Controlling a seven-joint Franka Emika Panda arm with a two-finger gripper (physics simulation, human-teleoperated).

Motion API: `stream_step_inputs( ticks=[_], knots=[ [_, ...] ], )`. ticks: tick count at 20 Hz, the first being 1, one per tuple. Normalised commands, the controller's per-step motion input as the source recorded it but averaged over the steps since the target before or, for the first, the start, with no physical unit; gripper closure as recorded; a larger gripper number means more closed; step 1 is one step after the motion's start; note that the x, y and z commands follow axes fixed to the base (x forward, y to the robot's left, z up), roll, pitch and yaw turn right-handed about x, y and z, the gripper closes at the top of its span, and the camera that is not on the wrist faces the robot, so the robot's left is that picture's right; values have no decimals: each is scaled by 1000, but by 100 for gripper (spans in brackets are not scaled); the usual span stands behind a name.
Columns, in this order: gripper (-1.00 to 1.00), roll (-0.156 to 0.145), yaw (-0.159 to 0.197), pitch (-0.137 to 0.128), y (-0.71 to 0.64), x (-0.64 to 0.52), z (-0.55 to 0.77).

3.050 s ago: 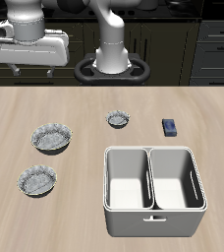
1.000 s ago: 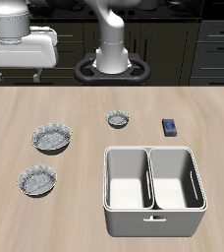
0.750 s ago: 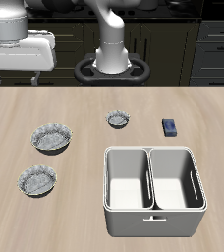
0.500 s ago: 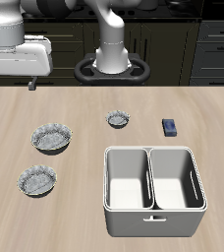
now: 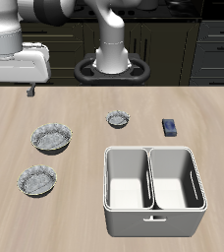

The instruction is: Stack the middle-sized bowl on the largest bowl

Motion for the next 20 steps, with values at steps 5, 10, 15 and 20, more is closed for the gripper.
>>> stream_step_inputs(
  ticks=[5,10,15,20],
  knots=[
    [-100,-7,7,8,-77,29,-140],
    [-100,13,17,11,-24,47,-188],
    [-100,-4,9,14,-20,58,-202],
    [-100,2,-3,8,-8,48,-146]
  ],
)
